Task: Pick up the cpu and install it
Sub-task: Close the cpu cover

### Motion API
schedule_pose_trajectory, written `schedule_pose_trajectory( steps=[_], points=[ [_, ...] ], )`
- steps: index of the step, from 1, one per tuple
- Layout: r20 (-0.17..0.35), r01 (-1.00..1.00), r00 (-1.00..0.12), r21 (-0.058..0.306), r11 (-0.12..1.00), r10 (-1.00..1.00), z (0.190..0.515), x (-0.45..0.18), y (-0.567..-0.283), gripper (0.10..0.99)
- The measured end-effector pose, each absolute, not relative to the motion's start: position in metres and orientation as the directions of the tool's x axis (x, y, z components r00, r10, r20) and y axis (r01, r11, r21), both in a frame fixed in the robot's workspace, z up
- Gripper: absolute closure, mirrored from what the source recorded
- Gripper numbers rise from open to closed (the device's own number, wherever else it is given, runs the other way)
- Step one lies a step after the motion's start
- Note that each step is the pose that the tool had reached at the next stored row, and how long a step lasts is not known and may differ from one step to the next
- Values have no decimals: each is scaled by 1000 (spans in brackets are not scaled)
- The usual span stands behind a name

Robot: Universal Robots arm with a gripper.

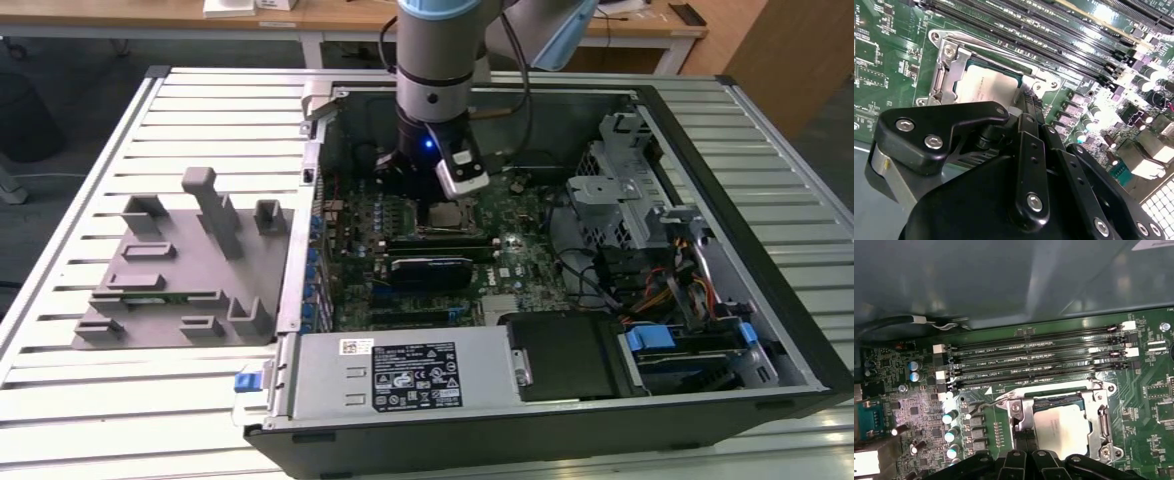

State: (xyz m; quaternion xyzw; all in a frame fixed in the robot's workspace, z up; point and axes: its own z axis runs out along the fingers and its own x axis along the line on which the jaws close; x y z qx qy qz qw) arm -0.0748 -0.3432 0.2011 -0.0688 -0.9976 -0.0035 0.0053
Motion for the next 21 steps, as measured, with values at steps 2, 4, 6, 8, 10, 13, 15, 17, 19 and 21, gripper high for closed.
schedule_pose_trajectory(
  steps=[2, 4, 6, 8, 10, 13, 15, 17, 19, 21],
  points=[
    [11, 137, -990, 6, 991, 137, 201, -75, -343, 980],
    [11, 137, -990, 6, 991, 137, 200, -75, -343, 980],
    [11, 137, -990, 6, 991, 137, 200, -75, -343, 980],
    [11, 138, -990, 6, 990, 137, 200, -75, -343, 980],
    [11, 137, -990, 6, 990, 137, 200, -73, -343, 980],
    [11, 137, -990, 6, 990, 137, 200, -70, -343, 980],
    [11, 137, -990, 6, 991, 137, 200, -69, -343, 980],
    [11, 137, -990, 6, 991, 137, 200, -68, -343, 980],
    [11, 137, -990, 6, 990, 137, 200, -68, -343, 980],
    [11, 137, -990, 6, 990, 137, 202, -68, -343, 980]
  ],
)
